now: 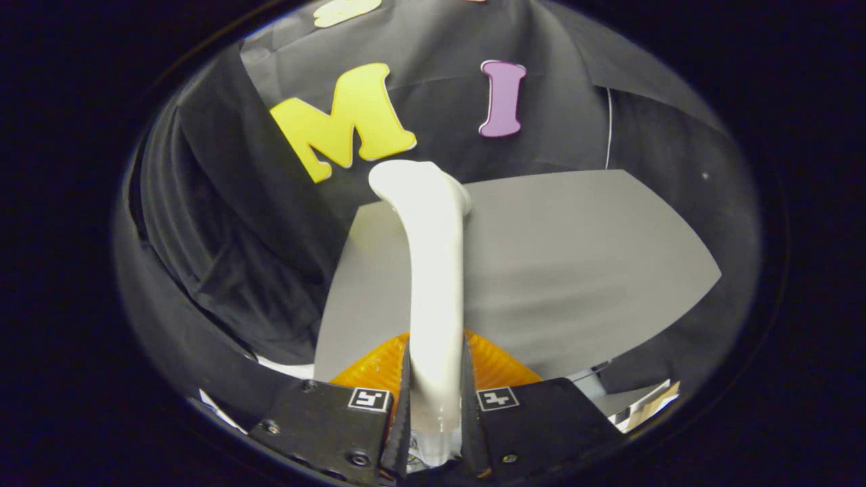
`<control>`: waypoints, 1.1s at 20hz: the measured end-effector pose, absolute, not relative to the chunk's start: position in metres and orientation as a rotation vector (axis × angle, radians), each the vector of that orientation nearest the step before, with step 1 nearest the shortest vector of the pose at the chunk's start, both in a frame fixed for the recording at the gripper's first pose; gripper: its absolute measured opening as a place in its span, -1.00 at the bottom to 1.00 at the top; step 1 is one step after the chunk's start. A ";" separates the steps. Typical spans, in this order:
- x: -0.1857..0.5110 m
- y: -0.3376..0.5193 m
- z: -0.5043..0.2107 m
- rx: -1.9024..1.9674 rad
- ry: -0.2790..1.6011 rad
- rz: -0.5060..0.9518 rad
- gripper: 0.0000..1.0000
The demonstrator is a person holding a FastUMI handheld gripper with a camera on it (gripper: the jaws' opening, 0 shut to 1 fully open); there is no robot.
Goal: Iron the clothes twice with a garment steamer, once on the left side and once on the right side.
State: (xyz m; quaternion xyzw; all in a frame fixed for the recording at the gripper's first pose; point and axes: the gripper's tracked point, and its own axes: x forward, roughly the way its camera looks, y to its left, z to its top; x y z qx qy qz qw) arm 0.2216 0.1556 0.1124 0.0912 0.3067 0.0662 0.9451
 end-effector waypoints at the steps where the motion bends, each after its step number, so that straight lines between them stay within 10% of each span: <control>1: 0.214 0.159 0.122 0.208 0.589 0.136 -0.32; 22: 0.083 0.281 0.333 0.221 -0.216 0.185 -0.33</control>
